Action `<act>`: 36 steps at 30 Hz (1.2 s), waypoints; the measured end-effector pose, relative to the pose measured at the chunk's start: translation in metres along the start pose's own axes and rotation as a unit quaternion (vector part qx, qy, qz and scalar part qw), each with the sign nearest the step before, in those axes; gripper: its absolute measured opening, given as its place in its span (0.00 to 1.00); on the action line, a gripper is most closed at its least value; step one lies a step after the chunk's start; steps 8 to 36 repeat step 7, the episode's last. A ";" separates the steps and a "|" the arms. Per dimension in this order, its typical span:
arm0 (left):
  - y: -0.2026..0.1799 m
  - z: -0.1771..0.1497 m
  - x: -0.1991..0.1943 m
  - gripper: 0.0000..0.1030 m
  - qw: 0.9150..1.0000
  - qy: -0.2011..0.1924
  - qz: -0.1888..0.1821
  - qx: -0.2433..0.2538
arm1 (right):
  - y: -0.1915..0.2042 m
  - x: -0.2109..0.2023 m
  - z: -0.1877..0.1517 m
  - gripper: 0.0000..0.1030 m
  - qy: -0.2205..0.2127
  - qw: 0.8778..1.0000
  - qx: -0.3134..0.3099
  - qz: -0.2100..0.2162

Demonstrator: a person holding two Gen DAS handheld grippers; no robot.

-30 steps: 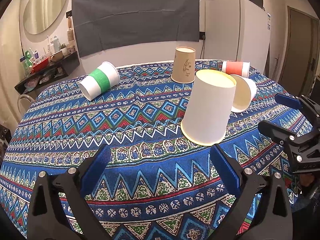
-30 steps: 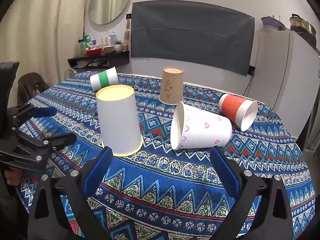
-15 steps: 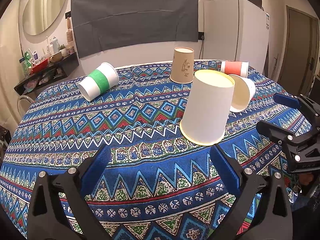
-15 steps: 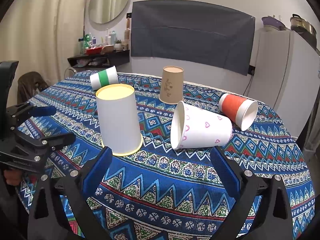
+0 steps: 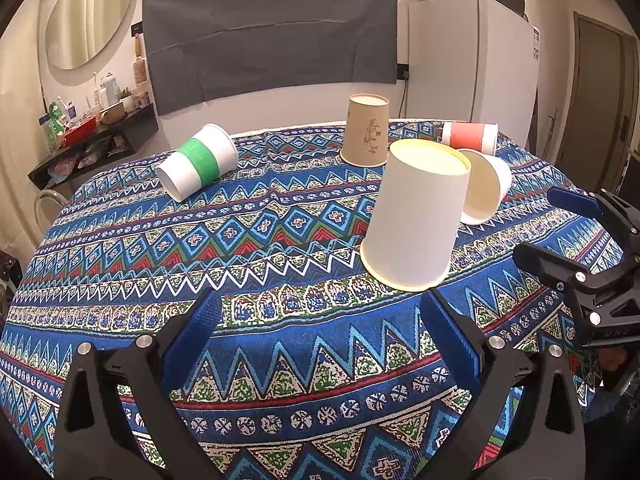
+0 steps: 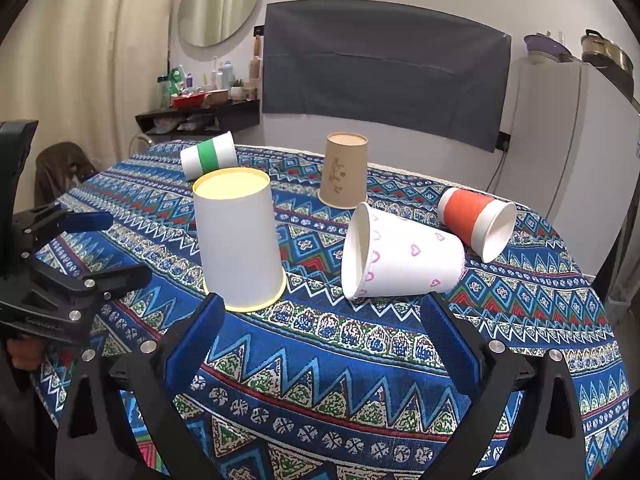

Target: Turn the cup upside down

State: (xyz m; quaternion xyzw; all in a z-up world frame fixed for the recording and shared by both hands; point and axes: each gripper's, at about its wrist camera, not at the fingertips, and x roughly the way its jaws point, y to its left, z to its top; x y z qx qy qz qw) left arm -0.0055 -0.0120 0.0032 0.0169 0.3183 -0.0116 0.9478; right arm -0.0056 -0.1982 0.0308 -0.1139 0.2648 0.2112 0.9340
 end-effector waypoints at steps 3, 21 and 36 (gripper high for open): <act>0.007 0.000 -0.002 0.94 1.000 -0.007 0.009 -0.022 | 0.000 0.000 0.000 0.91 0.000 1.000 0.000 0.000; 0.016 -0.001 0.000 0.94 0.999 0.000 -0.004 -0.045 | 0.000 0.000 0.000 0.91 0.001 1.000 -0.001 -0.001; 0.016 -0.001 0.000 0.94 0.999 0.000 -0.004 -0.045 | 0.000 0.000 0.000 0.91 0.001 1.000 -0.001 -0.001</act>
